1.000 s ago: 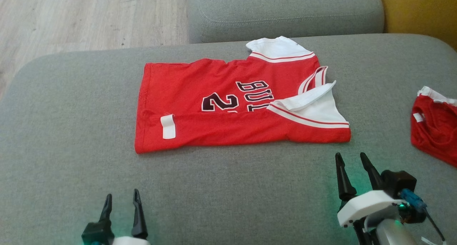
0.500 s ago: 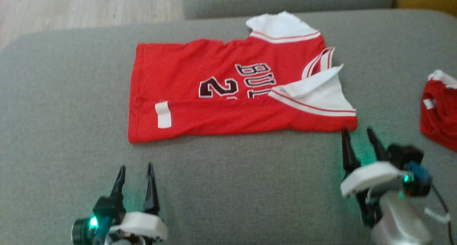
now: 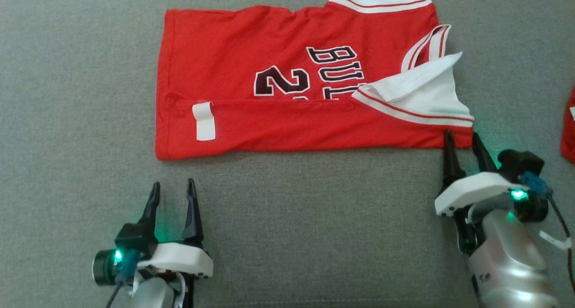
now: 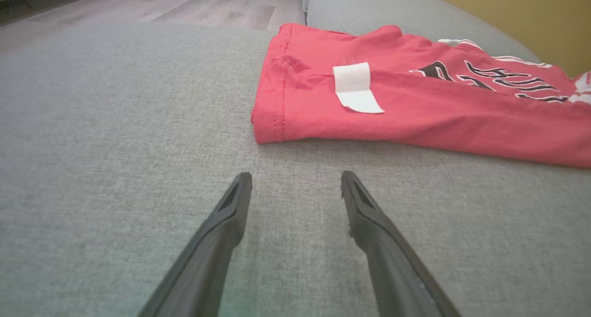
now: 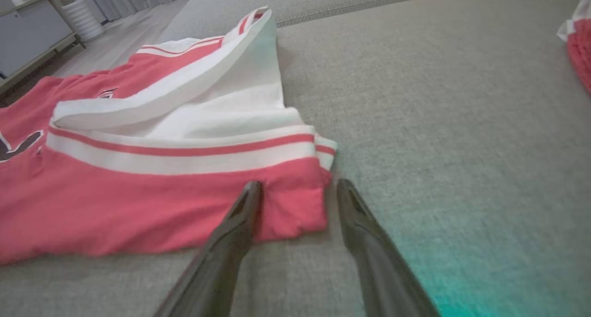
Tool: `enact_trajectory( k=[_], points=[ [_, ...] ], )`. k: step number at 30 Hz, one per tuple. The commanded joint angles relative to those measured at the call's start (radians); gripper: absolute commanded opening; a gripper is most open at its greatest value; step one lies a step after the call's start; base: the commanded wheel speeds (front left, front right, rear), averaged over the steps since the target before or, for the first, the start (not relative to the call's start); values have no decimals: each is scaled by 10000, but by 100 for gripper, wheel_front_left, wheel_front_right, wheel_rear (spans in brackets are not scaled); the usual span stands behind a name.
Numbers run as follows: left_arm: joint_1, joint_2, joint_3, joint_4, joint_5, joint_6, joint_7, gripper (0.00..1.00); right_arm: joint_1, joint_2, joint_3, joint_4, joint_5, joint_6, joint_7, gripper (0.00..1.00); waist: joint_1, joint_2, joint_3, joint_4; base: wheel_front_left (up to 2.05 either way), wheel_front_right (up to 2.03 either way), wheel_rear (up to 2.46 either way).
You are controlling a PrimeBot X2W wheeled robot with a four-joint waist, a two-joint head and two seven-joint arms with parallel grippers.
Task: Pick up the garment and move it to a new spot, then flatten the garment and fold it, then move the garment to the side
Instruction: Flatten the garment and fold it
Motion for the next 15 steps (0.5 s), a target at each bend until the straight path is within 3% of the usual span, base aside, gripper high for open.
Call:
enact_trajectory(
  k=[1, 6, 15],
  points=[
    [-313, 97, 363, -278, -98, -23, -53, 100, -44, 27, 402, 111, 75, 37, 32, 0, -1, 0, 68, -25, 0, 0, 0],
    [-761, 97, 1051, -444, -1385, -645, -53, 100, -96, 28, 623, -51, 243, 37, 31, 0, -1, 0, 278, -148, 0, 0, 0],
    [-1777, 97, 1448, 604, -1441, -1225, -53, 100, -125, 28, 888, -621, 413, 37, 31, 0, -1, 0, 562, -383, 0, 0, 0]
  ],
)
